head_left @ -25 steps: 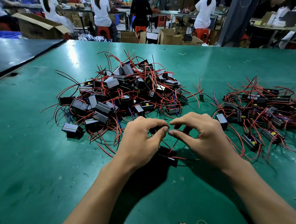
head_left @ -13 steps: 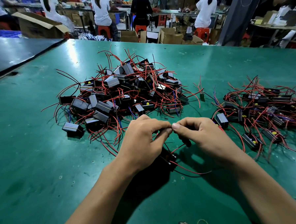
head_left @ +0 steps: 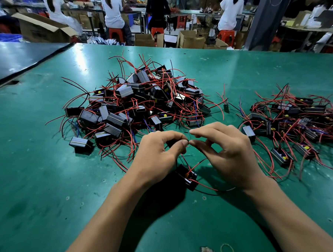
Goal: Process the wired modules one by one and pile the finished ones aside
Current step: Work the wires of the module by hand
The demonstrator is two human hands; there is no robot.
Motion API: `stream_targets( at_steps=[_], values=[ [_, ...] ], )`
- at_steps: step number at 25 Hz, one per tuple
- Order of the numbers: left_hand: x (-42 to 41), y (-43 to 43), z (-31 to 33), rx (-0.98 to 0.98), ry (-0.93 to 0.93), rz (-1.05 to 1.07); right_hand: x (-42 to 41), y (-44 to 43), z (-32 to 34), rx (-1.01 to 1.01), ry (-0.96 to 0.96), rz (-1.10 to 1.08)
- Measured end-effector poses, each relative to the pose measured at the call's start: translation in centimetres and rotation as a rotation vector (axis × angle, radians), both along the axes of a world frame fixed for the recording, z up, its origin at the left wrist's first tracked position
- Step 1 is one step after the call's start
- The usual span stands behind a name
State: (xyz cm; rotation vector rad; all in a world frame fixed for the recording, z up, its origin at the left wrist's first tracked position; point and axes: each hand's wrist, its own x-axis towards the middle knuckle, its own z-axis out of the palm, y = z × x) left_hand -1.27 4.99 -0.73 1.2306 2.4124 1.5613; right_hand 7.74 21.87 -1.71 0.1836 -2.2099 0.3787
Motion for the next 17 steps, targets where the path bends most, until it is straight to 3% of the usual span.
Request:
stream_targets(
  at_steps=[9, 13, 17],
  values=[
    [0.2, -0.3, -0.2, 0.033, 0.104, 0.04, 0.1, -0.5, 0.7, -0.291, -0.275, 0.086],
    [0.3, -0.2, -0.1, 0.024, 0.222, 0.042, 0.3, -0.7, 1.2, -0.627, -0.45, 0.136],
    [0.3, -0.3, 0.2, 0.07, 0.084, 0.051, 0.5, -0.4, 1.9, -0.742, -0.586, 0.17]
  ],
)
